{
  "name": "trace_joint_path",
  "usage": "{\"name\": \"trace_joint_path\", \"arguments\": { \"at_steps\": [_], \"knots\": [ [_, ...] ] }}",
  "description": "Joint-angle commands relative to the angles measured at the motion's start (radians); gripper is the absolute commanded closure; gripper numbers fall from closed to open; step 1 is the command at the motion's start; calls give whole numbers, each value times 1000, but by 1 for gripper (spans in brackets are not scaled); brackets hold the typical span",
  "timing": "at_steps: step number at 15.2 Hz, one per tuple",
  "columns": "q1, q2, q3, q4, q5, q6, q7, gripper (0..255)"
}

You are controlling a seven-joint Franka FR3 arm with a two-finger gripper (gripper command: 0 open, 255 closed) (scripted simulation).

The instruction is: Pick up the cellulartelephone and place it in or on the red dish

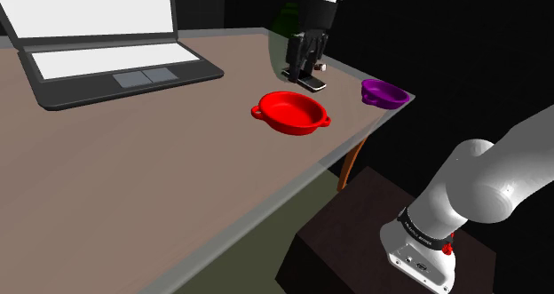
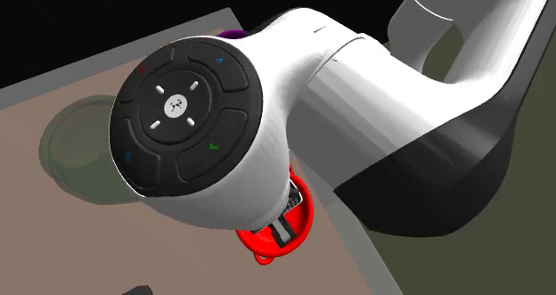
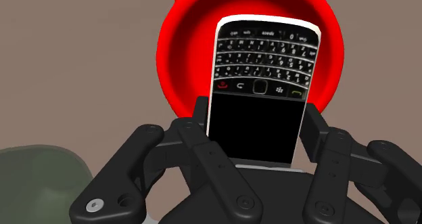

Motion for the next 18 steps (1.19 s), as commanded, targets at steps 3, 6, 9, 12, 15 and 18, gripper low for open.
{"name": "trace_joint_path", "arguments": {
  "at_steps": [3, 6, 9, 12, 15, 18],
  "knots": [
    [5, 0, 9, -50, 4, 52, 8, 255],
    [6, -1, 11, -92, 6, 92, 5, 255],
    [7, 0, 13, -131, 7, 132, 2, 255],
    [8, 3, 15, -169, 9, 173, 0, 255],
    [8, 4, 16, -173, 9, 178, 0, 255],
    [8, 4, 16, -173, 9, 178, 0, 255]
  ]
}}
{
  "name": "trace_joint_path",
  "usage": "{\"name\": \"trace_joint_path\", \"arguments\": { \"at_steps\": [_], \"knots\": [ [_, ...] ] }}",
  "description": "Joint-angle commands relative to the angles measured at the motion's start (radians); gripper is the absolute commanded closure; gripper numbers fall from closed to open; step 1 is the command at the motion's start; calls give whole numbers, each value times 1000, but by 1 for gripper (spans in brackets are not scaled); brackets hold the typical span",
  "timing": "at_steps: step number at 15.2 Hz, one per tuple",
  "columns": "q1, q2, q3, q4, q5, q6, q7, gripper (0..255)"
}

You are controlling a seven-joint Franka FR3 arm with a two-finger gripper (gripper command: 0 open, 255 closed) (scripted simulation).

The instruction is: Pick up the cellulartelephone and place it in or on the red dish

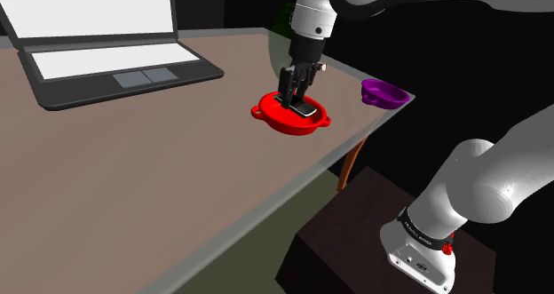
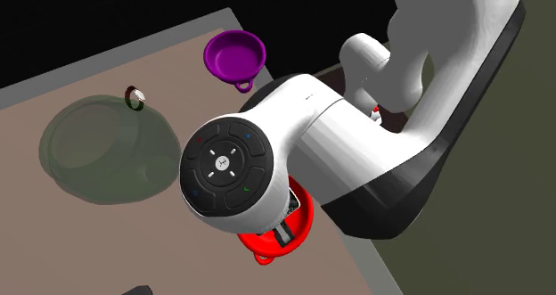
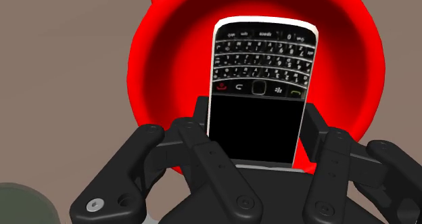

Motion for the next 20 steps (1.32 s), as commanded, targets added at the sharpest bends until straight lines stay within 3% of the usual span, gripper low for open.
{"name": "trace_joint_path", "arguments": {
  "at_steps": [1, 2, 3, 8, 12, 20],
  "knots": [
    [0, 0, 0, 0, 0, 0, 0, 255],
    [0, 0, 0, 0, 0, 0, 0, 255],
    [0, 0, 0, 0, 0, 0, 0, 0],
    [0, 0, 0, 0, 0, 0, 0, 0],
    [-5, -1, -10, 125, -6, -127, 3, 0],
    [-5, -1, -10, 125, -6, -126, 3, 0]
  ]
}}
